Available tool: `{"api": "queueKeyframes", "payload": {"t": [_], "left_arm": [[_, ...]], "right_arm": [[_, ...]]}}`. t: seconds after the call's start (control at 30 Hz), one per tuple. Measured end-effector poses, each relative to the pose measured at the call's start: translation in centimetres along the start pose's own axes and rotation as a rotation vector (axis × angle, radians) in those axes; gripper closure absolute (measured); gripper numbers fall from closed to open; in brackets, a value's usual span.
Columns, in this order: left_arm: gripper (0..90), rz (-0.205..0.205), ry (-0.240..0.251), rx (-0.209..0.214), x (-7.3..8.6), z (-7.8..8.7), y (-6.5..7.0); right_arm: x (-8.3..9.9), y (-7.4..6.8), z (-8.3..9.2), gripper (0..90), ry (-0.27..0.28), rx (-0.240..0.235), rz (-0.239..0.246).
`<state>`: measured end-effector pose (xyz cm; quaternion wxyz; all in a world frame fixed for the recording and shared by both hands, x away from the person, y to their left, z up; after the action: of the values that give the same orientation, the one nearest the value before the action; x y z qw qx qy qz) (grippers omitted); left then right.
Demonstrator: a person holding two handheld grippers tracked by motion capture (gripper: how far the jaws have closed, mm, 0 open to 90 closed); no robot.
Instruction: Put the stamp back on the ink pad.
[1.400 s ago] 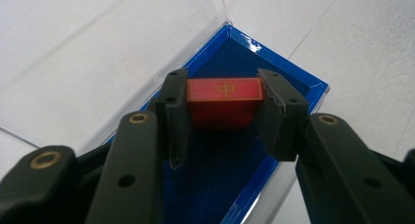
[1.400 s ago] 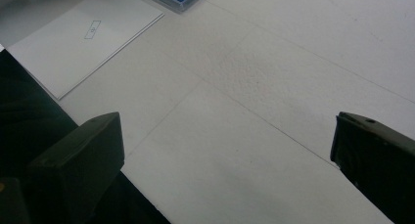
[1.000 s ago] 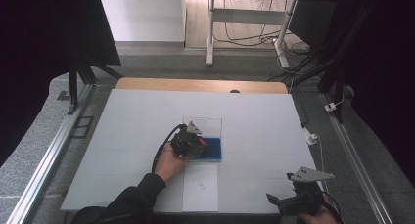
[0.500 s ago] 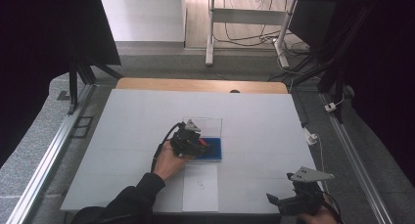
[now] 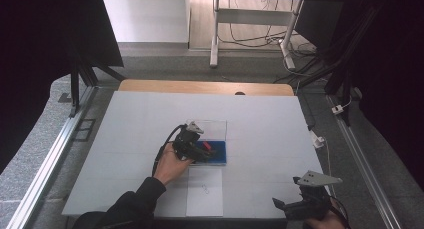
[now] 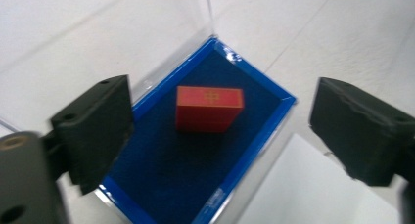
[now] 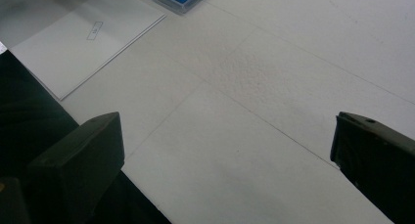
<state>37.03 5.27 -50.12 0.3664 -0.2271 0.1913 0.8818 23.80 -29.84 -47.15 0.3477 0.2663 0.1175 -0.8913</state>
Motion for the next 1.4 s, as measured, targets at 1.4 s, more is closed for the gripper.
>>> {"api": "queueKeyframes", "payload": {"t": [1.4], "left_arm": [[0.2, -0.057, 0.052, 0.067, 4.0, 6.3, 1.6]], "right_arm": [[0.0, 0.0, 0.0, 0.0, 0.005, -0.003, -0.003]]}}
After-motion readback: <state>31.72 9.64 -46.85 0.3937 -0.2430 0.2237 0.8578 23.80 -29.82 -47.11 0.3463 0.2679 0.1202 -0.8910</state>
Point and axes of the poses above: each handheld gripper's, and its own axes: z roughly backward along the jaws, x roughly out of its underside, y roughly to its right, the point moved 2 cm from there along -z, roughly forward along the jaws, and after that the axes turned 12 degrees about -y, right-handed, at the moved point
